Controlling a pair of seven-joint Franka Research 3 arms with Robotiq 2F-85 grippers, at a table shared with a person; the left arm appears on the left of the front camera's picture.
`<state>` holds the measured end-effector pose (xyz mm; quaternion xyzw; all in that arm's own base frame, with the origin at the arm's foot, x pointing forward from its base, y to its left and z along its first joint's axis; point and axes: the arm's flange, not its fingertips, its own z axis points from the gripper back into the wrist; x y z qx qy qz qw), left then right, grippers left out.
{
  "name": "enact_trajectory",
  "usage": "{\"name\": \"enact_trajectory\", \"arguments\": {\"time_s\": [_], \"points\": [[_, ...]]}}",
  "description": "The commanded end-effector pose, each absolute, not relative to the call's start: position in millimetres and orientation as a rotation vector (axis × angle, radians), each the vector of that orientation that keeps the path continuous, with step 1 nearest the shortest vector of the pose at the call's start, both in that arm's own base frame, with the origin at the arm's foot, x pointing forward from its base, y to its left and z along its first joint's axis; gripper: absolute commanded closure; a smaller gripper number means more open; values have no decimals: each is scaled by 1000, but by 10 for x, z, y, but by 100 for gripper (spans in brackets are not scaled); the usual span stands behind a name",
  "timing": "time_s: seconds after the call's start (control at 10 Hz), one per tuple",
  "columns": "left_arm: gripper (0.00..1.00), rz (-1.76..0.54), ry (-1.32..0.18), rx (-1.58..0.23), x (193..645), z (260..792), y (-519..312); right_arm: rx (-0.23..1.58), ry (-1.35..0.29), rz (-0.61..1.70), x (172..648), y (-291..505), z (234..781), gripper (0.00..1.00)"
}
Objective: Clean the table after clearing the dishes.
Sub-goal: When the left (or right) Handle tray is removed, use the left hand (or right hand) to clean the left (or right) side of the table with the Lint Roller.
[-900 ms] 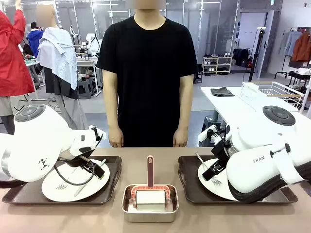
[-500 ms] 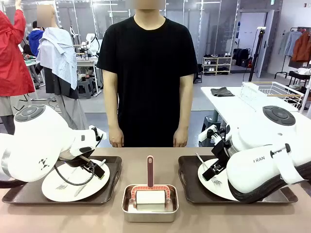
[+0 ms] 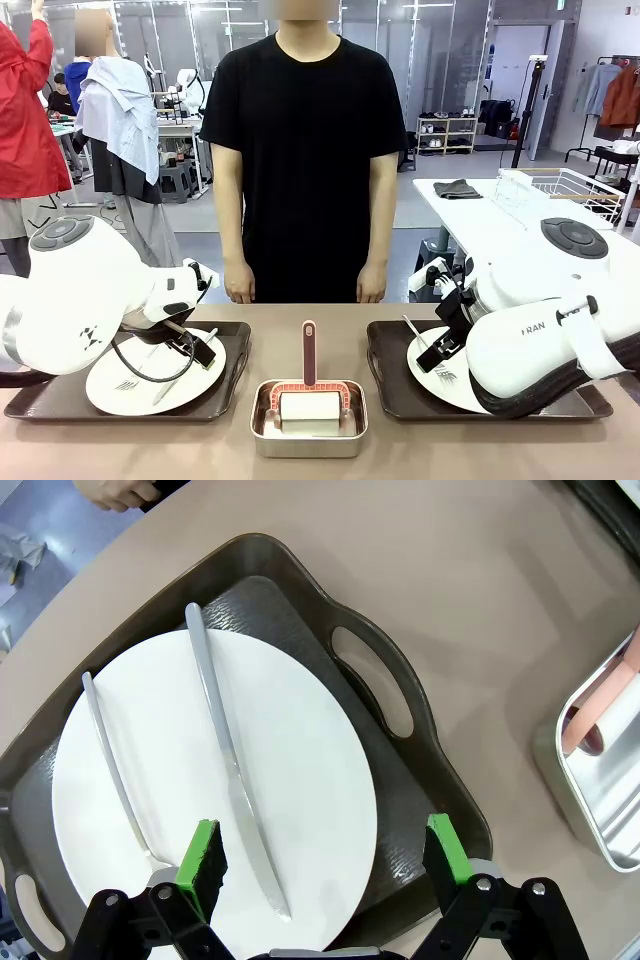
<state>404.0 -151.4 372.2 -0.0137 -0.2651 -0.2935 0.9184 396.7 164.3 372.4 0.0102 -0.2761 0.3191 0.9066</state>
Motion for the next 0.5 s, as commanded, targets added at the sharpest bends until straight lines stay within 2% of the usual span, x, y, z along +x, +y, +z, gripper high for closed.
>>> {"name": "enact_trajectory", "arguments": {"time_s": [0.0,0.1,0.3,0.4], "points": [[0,-600,-554,27,4139,3831,-1505,52,-556,674,4071,1582,3883,0],[0,-608,-573,23,4241,4006,-1469,106,-543,664,4206,1504,4098,0],[0,-675,-446,-61,4502,4377,-1260,236,-473,659,4504,1339,4510,0],[0,-682,-438,-166,4681,4623,-1080,312,-415,643,4703,1183,4666,0]]}}
